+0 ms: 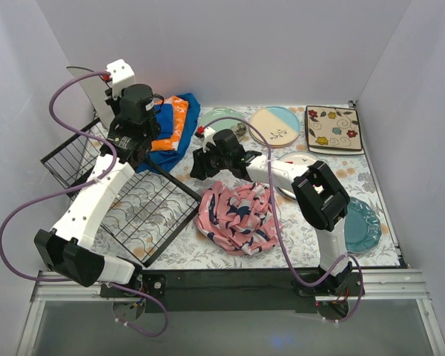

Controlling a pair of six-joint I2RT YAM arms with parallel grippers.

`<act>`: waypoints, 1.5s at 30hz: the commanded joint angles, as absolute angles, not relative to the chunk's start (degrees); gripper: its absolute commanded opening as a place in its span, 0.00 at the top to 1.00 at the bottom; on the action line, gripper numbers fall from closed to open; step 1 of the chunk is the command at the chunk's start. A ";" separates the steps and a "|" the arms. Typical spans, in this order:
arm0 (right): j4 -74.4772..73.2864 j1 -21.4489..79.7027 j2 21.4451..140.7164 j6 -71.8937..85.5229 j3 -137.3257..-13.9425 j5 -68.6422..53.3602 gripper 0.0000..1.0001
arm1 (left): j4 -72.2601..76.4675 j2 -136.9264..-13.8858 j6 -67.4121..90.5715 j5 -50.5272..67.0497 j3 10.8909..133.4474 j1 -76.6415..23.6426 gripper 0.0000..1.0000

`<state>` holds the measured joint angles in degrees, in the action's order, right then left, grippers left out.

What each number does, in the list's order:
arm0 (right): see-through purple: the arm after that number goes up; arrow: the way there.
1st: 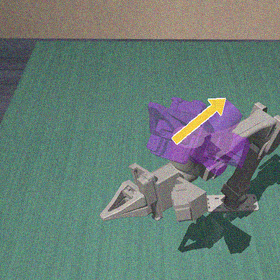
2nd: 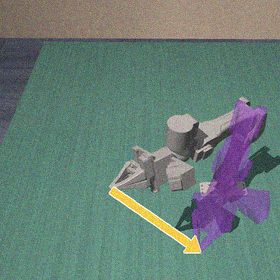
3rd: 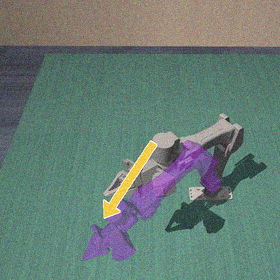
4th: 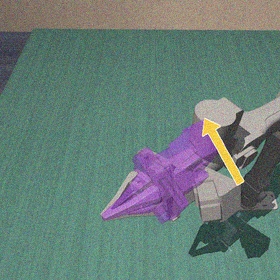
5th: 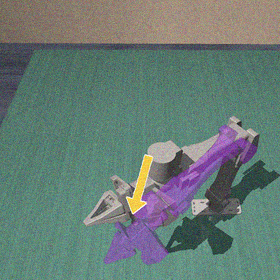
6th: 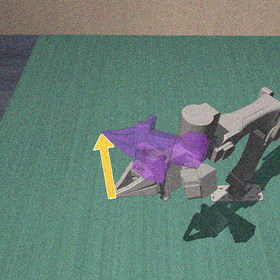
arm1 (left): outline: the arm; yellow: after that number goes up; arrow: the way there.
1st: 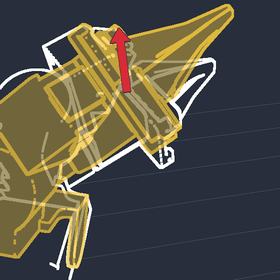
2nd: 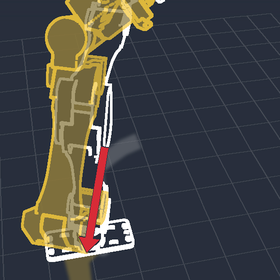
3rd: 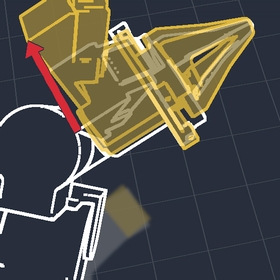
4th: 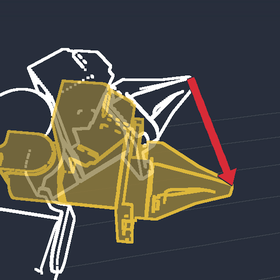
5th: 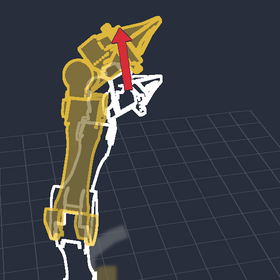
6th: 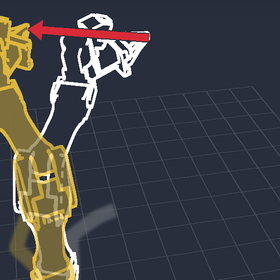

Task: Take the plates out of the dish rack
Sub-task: Unload the plate from the dish rack.

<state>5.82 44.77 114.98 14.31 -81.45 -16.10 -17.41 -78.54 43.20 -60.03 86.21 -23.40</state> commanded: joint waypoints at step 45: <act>4.83 46.50 117.42 13.01 -87.01 -13.01 0.50 | 14.68 -72.07 19.25 -59.24 78.84 -28.12 1.00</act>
